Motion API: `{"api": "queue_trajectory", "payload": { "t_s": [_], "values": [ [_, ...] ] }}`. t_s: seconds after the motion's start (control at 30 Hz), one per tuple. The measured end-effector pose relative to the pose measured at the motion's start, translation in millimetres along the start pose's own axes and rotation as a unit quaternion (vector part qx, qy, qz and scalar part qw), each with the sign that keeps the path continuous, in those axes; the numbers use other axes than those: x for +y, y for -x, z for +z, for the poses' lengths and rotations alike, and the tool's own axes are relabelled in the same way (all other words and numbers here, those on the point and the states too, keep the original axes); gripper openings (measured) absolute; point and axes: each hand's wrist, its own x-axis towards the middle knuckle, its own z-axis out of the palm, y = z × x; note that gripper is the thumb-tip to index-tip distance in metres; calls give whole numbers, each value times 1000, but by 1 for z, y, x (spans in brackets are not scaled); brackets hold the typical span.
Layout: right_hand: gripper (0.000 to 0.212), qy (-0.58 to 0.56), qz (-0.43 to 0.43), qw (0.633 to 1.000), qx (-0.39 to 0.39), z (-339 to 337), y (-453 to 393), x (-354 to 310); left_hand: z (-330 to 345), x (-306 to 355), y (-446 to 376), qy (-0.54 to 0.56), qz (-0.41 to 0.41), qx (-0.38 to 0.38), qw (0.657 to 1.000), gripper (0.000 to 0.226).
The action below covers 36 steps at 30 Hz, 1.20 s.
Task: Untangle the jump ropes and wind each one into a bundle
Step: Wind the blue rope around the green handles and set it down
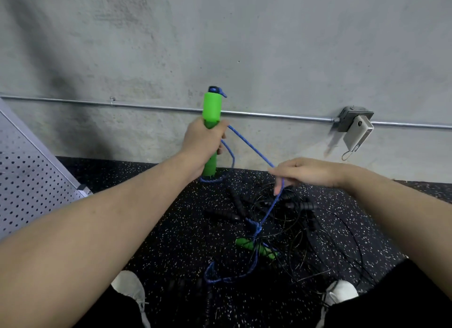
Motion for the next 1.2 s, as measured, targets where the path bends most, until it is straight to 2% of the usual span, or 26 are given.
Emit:
{"api": "queue_trajectory", "payload": {
  "t_s": [0.07,0.13,0.2,0.27,0.37,0.43,0.5,0.6,0.7,0.77,0.9,1.07,1.13,1.2],
  "values": [
    [40,-35,28,998,-48,2,2,9,-5,-2,-3,39,-13,56,998,19],
    [30,-74,51,994,-58,5,1,14,-9,-5,-4,63,-34,88,994,14],
    [30,-64,34,997,-31,5,0,15,-14,-9,-6,62,-48,104,991,13],
    [31,-14,7,1000,22,3,2,9,-21,-16,-10,9,-52,97,994,13],
    [31,8,-16,995,102,-1,5,-1,-31,-23,-10,-57,-92,24,994,7],
    [29,2,-47,987,151,-3,5,-5,-31,-26,-6,-70,-118,-29,990,18],
    [27,-14,-78,980,184,-5,6,-10,-24,-23,2,-84,-98,-80,988,25],
    [26,-9,-106,978,180,-2,8,-21,-6,-14,13,-90,-47,-172,980,28],
    [26,-5,-119,977,175,2,6,-30,12,-6,26,-43,-57,-288,955,18],
    [29,-14,-116,978,172,3,4,-33,21,-5,31,-52,-40,-319,945,13],
    [29,-93,-95,976,172,2,-2,-29,24,-9,24,-71,-10,-258,963,22],
    [37,-83,-78,983,143,2,1,-18,16,-9,21,-130,21,-222,966,24],
    [45,-104,-70,986,113,1,2,-15,16,-5,19,-91,30,-163,982,22],
    [46,-64,-54,994,72,0,4,-11,13,-1,14,-55,40,-87,994,21]
  ]
}}
